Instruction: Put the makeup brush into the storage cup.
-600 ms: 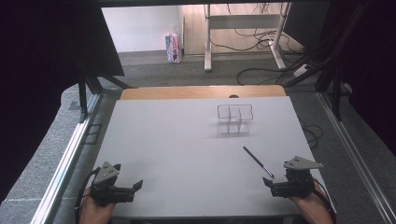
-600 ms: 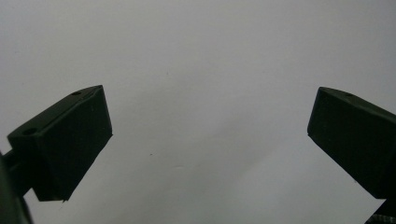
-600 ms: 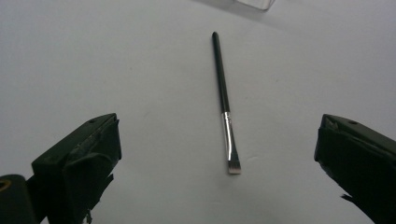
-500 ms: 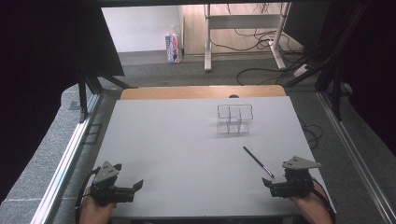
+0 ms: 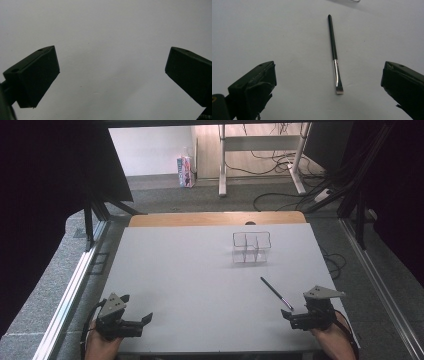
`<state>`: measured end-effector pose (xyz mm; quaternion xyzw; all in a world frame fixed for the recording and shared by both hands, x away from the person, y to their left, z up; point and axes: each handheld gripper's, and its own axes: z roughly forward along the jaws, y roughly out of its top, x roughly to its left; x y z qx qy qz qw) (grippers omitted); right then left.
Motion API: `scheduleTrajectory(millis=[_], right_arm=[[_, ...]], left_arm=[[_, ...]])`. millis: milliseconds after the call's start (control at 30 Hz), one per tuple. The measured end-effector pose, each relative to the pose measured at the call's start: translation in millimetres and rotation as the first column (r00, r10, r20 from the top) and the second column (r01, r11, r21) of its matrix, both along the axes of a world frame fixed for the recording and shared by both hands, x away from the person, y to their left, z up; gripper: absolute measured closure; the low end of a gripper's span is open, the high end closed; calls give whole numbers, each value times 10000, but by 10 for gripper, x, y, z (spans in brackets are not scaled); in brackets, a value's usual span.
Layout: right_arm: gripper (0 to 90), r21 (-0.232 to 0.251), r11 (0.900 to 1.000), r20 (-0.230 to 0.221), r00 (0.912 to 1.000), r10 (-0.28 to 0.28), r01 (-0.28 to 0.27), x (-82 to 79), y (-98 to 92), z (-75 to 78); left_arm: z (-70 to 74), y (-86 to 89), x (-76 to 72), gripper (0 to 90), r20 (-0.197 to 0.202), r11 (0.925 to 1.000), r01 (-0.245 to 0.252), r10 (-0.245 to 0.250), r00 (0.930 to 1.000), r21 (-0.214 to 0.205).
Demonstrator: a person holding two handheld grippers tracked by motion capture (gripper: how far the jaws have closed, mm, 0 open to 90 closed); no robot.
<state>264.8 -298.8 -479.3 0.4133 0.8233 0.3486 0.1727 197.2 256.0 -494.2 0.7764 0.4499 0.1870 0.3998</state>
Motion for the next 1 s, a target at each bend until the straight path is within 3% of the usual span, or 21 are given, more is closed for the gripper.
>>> scheduleTrajectory(millis=[667, 1000], right_arm=[[0, -450, 9989, -287, 9995, 133, -145, 125, 60, 2], [0, -877, 9957, -722, 9971, 235, -298, 184, 116, 38]], left_arm=[[-12, 13, -9, 0, -97, 10000, -72, 72, 9999, -28], [-16, 19, -10, 0, -120, 9999, -127, 127, 9998, -15]])
